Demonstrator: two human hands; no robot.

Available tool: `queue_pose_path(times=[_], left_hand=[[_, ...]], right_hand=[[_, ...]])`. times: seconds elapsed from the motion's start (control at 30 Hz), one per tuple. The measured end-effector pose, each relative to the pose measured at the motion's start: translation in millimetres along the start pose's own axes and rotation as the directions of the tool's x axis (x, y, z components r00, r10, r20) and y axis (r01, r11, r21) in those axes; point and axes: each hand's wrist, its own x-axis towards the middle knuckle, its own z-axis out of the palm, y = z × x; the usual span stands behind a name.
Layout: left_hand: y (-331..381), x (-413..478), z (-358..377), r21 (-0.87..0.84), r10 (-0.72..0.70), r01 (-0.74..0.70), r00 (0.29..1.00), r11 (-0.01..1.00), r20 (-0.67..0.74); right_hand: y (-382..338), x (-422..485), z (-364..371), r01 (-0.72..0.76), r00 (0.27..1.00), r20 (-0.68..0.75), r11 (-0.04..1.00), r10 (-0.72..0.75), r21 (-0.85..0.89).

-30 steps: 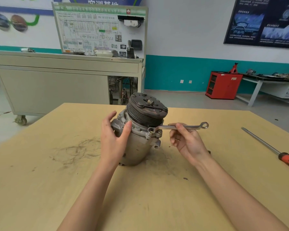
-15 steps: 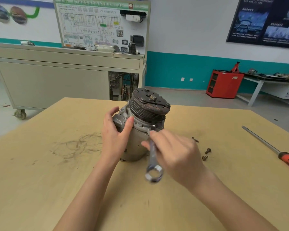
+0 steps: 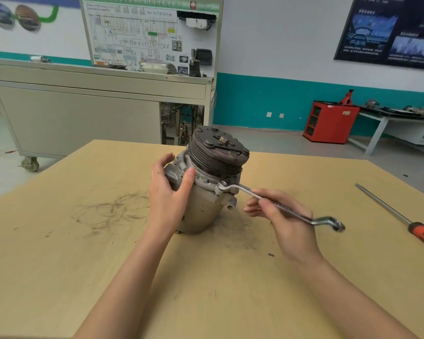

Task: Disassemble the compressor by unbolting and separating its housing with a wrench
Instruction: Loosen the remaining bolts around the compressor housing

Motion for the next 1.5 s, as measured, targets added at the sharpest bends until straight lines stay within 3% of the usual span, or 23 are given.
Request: queue_pose_path(times=[0.07, 0.17, 0.23, 0.37, 0.43, 0.53, 0.6, 0.67, 0.7, 0.77, 0.83, 1.0, 1.1, 1.23, 1.3, 1.33, 1.37, 1.4, 1.43, 1.47, 1.5], left_hand=[[0, 0, 0, 0.003, 0.001, -0.001, 1.0, 1.0, -0.002], [2, 0, 1, -0.014, -0.001, 0.001, 1.0, 1.0, -0.002], [3, -1, 0, -0.04, 0.004, -0.003, 1.0, 0.999, 0.001], [3, -1, 0, -0.066, 0.003, -0.002, 1.0, 0.998, 0.005], [1, -1, 1, -0.071, 0.004, -0.003, 1.0, 0.997, 0.001], [-1, 0, 1, -0.067, 0.004, -0.004, 1.0, 0.998, -0.002], [-2, 0, 2, -0.066, 0.008, -0.008, 1.0, 0.998, -0.004], [-2, 0, 2, -0.064, 0.017, -0.018, 1.0, 0.998, -0.006], [-2, 0, 2, -0.064, 0.025, -0.025, 1.0, 0.998, -0.007], [-3, 0, 2, -0.069, 0.039, -0.04, 0.999, 0.997, -0.013], [-4, 0, 2, -0.082, 0.037, -0.038, 0.999, 0.996, -0.012], [-6, 3, 4, -0.128, 0.027, -0.032, 0.999, 0.991, -0.034], [-7, 4, 6, -0.121, 0.027, -0.035, 0.997, 0.992, -0.068], [-7, 0, 4, -0.096, 0.061, -0.066, 0.996, 0.993, -0.058], [-8, 0, 3, -0.088, 0.061, -0.064, 0.997, 0.994, -0.036], [-8, 0, 3, -0.087, 0.051, -0.053, 0.998, 0.995, -0.029], [-8, 0, 3, -0.086, 0.04, -0.042, 0.999, 0.995, -0.022], [-8, 0, 3, -0.08, 0.03, -0.031, 0.999, 0.996, -0.016], [-8, 0, 3, -0.074, 0.022, -0.023, 1.0, 0.997, -0.013], [-8, 0, 3, -0.071, 0.015, -0.015, 1.0, 0.997, -0.007], [-9, -1, 3, -0.073, 0.012, -0.012, 1.0, 0.997, -0.004]], right_hand=[[1, 15, -6, -0.304, 0.953, 0.098, 0.891, 0.288, 0.336], [10, 47, -12, -0.579, 0.811, 0.291, 0.628, 0.507, 0.52], [20, 67, -15, -0.649, 0.756, 0.393, 0.522, 0.523, 0.553], [31, 85, -20, -0.691, 0.721, 0.53, 0.525, 0.447, 0.498], [30, 84, -24, -0.643, 0.761, 0.488, 0.597, 0.429, 0.479], [11, 76, -28, -0.437, 0.895, 0.259, 0.828, 0.362, 0.352], [-10, 67, -25, -0.226, 0.974, 0.042, 0.972, 0.224, 0.068], [-31, 57, -9, 0.055, 0.998, 0.001, 0.96, -0.057, -0.275], [-38, 50, 2, 0.224, 0.973, 0.052, 0.862, -0.225, -0.456], [-43, 36, 26, 0.473, 0.846, 0.235, 0.468, -0.479, -0.746], [-42, 24, 47, 0.505, 0.766, 0.357, 0.158, -0.535, -0.848], [-36, 11, 75, 0.441, 0.712, 0.441, -0.141, -0.546, -0.886], [-31, 8, 84, 0.391, 0.698, 0.434, -0.204, -0.57, -0.898], [-20, 6, 69, 0.476, 0.647, 0.424, -0.098, -0.634, -0.874], [-11, 7, 51, 0.582, 0.647, 0.371, 0.117, -0.667, -0.805], [-6, 7, 40, 0.606, 0.695, 0.295, 0.314, -0.655, -0.731], [-2, 6, 30, 0.56, 0.785, 0.174, 0.563, -0.594, -0.608], [1, 4, 22, 0.419, 0.89, 0.019, 0.8, -0.456, -0.43], [4, 4, 15, 0.22, 0.961, -0.12, 0.952, -0.249, -0.214], [8, 5, 9, 0.016, 0.978, -0.209, 1.0, -0.017, -0.01], [13, 5, 4, -0.138, 0.955, -0.245, 0.982, 0.166, 0.125]])
